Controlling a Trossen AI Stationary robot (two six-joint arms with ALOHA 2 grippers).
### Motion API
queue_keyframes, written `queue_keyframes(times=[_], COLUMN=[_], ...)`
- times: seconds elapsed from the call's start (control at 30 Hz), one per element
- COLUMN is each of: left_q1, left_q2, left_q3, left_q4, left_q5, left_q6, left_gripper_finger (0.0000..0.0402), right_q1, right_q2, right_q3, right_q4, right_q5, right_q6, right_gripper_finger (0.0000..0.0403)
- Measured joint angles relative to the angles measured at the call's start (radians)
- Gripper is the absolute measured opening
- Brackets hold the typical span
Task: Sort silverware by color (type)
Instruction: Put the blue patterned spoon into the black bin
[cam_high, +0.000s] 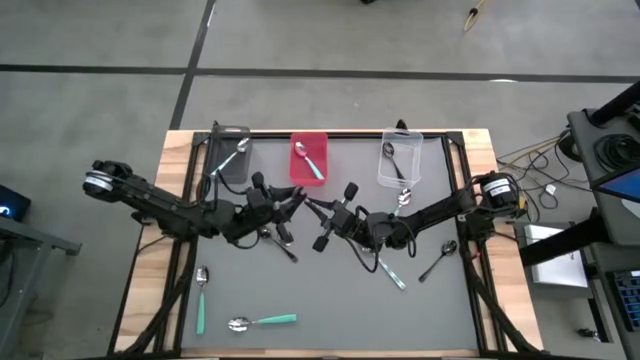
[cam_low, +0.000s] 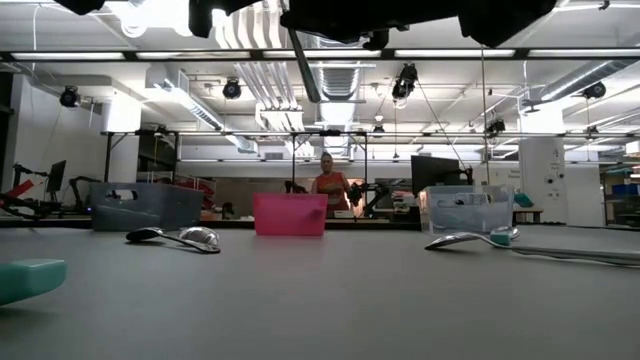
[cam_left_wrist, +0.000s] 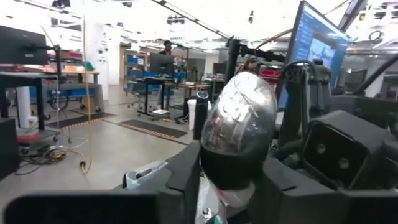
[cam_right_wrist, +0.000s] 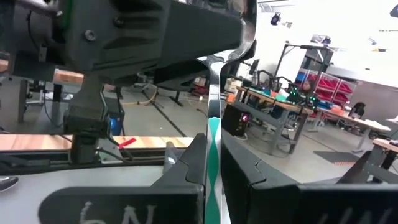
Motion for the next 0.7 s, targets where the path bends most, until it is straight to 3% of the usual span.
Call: queue_keyframes(times=[0.17, 0.5, 0.7], left_q1=[0.001, 0.000, 0.000], left_q2=[0.000, -0.005, -0.067], left_q3=[-0.001, 0.005, 0.006], left_q4=[0.000, -0.026, -0.188], left_q5=[-0.016, -0.014, -0.014], left_q6=[-0.011, -0.020, -0.004], left_gripper_finger=[0.0010, 0.0003, 0.0002], right_q1=[0.000, 0.000, 0.002], right_q2=[0.000, -0.002, -0.030], right_q3=[0.000, 0.000, -0.001], right_q4=[-0.002, -0.053, -0.128], right_q5=[0.001, -0.002, -0.003], right_q6=[0.003, 0.090, 0.145], right_gripper_finger=[0.0027, 0.0136, 0.0175])
